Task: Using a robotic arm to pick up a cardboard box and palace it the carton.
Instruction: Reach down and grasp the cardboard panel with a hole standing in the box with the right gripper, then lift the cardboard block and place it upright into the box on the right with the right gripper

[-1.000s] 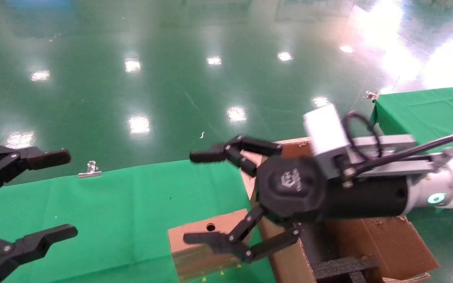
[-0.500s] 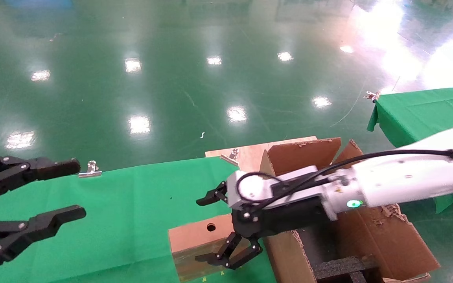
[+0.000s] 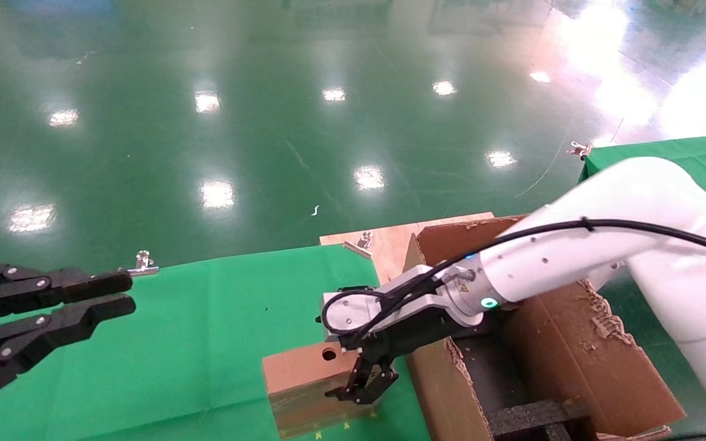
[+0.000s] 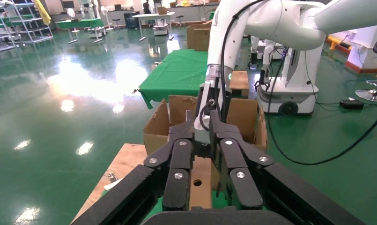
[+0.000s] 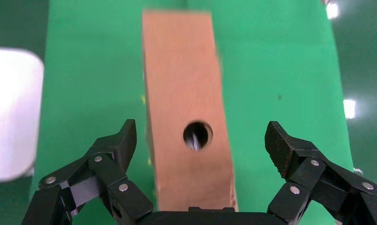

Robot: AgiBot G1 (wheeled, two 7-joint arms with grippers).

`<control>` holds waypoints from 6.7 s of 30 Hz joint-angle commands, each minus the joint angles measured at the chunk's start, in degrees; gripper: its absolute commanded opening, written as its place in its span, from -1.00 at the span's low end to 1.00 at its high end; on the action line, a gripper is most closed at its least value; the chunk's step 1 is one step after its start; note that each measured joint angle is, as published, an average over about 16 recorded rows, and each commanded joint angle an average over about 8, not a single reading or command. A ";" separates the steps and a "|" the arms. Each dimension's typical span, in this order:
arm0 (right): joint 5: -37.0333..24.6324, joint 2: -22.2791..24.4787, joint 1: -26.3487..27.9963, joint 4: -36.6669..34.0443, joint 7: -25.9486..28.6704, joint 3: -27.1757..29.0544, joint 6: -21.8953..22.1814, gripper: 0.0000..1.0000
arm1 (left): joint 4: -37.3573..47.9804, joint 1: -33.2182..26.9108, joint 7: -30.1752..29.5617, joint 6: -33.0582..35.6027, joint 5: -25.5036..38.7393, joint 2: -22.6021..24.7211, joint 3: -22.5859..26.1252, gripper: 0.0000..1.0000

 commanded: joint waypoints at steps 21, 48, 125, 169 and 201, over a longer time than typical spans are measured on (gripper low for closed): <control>-5.28 -3.02 3.09 -0.63 0.37 -3.26 -2.23 -1.00 | 0.02 0.01 0.00 -0.01 0.00 -0.01 -0.01 1.00; -4.73 -2.79 2.77 -0.51 0.46 -2.96 -2.06 -1.00 | 0.01 0.01 0.00 -0.01 -0.01 -0.01 0.00 1.00; 15.53 42.65 32.65 2.29 8.74 -24.17 0.47 -1.00 | 0.03 0.02 0.01 -0.04 -0.05 -0.02 0.01 1.00; -8.58 36.38 22.12 7.32 73.09 -33.78 15.20 -1.00 | 0.04 0.02 0.02 -0.04 -0.05 -0.02 0.02 1.00; -23.17 32.29 12.75 7.29 91.53 -38.19 28.49 -1.00 | 0.04 0.01 0.02 -0.04 -0.06 -0.03 0.03 1.00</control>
